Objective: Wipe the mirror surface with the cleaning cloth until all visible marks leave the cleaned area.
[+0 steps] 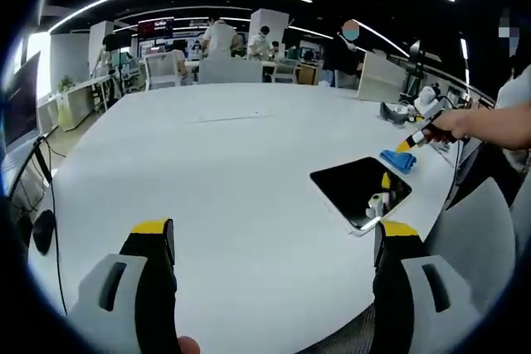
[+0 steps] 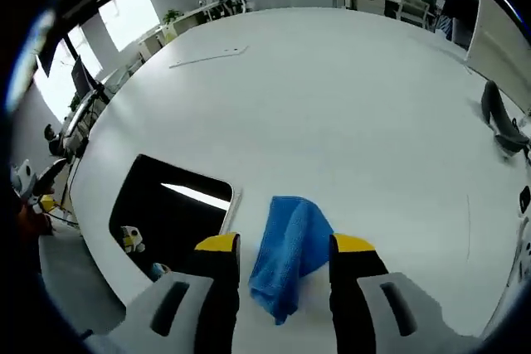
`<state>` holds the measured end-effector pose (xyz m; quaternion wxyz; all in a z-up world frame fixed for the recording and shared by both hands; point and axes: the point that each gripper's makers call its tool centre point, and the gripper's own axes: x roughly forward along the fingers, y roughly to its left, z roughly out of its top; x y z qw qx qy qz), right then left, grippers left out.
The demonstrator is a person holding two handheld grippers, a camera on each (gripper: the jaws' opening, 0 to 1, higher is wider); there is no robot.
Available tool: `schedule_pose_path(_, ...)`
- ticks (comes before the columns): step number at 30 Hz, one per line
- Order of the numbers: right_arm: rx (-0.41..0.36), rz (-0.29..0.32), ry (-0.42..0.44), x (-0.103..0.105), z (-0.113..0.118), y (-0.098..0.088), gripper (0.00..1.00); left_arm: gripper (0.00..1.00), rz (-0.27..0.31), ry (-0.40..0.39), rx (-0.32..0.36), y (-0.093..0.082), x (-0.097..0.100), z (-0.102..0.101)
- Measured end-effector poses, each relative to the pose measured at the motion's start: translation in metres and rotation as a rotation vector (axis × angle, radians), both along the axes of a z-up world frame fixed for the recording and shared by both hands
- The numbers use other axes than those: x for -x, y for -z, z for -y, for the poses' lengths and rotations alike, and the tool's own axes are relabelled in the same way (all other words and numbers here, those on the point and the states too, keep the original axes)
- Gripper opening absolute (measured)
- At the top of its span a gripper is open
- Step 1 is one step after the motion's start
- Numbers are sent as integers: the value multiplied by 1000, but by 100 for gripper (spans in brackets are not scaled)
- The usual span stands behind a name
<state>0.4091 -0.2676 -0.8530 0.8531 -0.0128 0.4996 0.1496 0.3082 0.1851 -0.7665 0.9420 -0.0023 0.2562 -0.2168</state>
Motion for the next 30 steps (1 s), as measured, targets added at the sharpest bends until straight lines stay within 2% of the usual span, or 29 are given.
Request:
schedule_pose_path(4, 0, -18, -4, 4, -3, 11, 29, 99, -2, -1, 0, 1, -1, 0)
schedule_pose_path(10, 48, -14, 27, 3, 3, 19, 11, 99, -1, -2, 2, 1, 0, 1)
schedule_pose_path(17, 90, -5, 22, 2, 3, 22, 10, 99, -3, 0, 3, 4, 2, 3)
schedule_pose_path(23, 122, -6, 24, 1, 5, 23, 6, 99, 6, 5, 5, 0, 1, 4)
schedule_pose_path(25, 76, -21, 97, 0, 4, 23, 2, 99, 11, 3, 4, -1, 0, 2)
schedule_pose_path(27, 55, -33, 130, 0, 4, 22, 1, 99, 13, 2, 3, -3, 0, 1)
schedule_pose_path(29, -33, -66, 182, 2, -7, 20, 1, 99, 18, 4, 5, -5, 0, 1)
schedule_pose_path(30, -39, -68, 186, 2, -9, 19, 1, 99, 19, 8, 3, -5, 1, 1)
